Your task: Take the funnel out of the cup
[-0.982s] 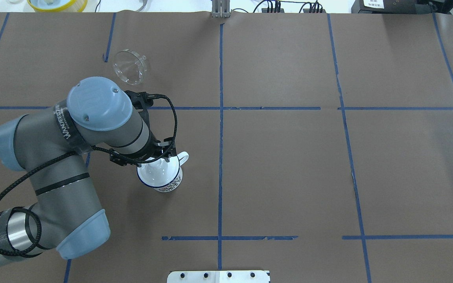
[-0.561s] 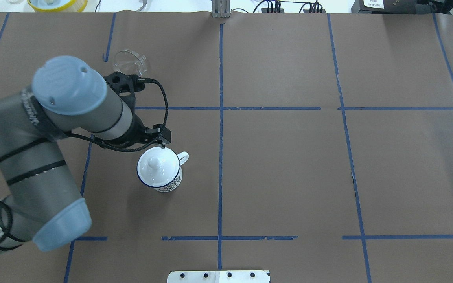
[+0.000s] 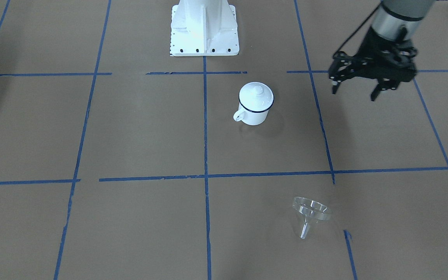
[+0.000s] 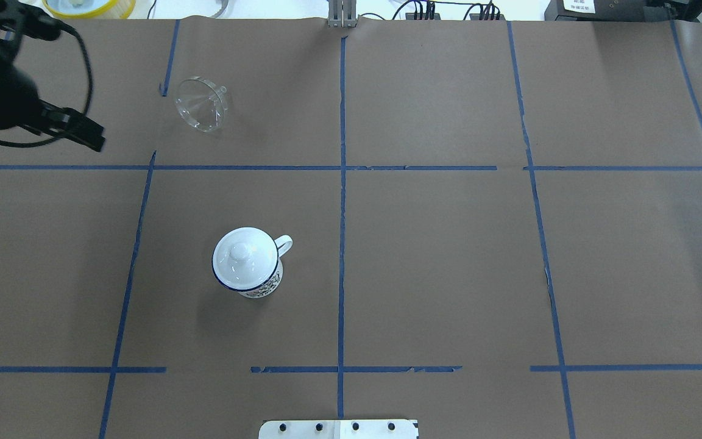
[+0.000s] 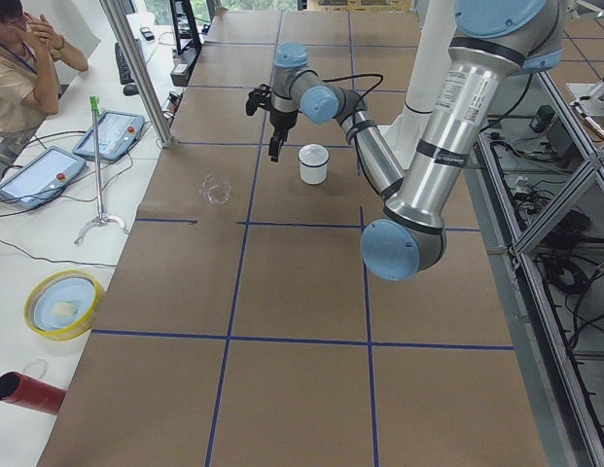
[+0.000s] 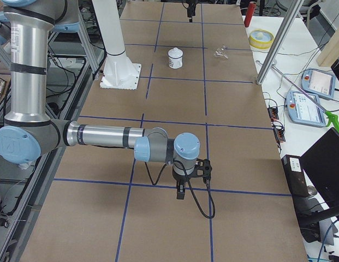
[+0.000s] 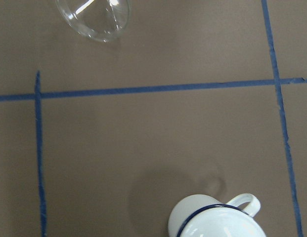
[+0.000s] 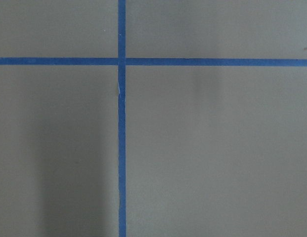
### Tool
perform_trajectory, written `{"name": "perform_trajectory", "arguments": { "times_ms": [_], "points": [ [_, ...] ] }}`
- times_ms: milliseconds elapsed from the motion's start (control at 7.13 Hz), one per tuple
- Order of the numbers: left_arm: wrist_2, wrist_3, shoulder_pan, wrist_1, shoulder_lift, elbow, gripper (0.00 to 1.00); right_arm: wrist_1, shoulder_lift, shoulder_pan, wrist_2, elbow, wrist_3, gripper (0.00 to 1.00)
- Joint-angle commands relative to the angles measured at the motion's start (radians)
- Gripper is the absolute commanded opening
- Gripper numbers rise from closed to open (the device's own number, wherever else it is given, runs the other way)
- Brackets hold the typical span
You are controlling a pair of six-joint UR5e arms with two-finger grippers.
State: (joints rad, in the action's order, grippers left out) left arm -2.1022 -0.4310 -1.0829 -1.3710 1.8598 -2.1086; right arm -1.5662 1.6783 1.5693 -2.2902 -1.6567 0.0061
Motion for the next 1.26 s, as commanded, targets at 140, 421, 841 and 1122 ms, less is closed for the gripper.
{"name": "perform_trajectory", "arguments": {
  "times_ms": [140,421,841,1122],
  "points": [
    [-0.138,0.534,-0.383,0.035,-0.088,0.254,1.00,0.000,0.000,0.000,0.000,0.000,0.000,1.00],
    [-0.151,0.647,-0.440,0.030,-0.143,0.337,1.00,0.000,0.000,0.000,0.000,0.000,0.000,1.00],
    [-0.235,0.647,-0.563,0.010,-0.269,0.400,1.00,0.000,0.000,0.000,0.000,0.000,0.000,1.00],
    [-0.237,0.641,-0.568,-0.014,-0.309,0.394,1.00,0.000,0.000,0.000,0.000,0.000,0.000,1.00]
  ]
}}
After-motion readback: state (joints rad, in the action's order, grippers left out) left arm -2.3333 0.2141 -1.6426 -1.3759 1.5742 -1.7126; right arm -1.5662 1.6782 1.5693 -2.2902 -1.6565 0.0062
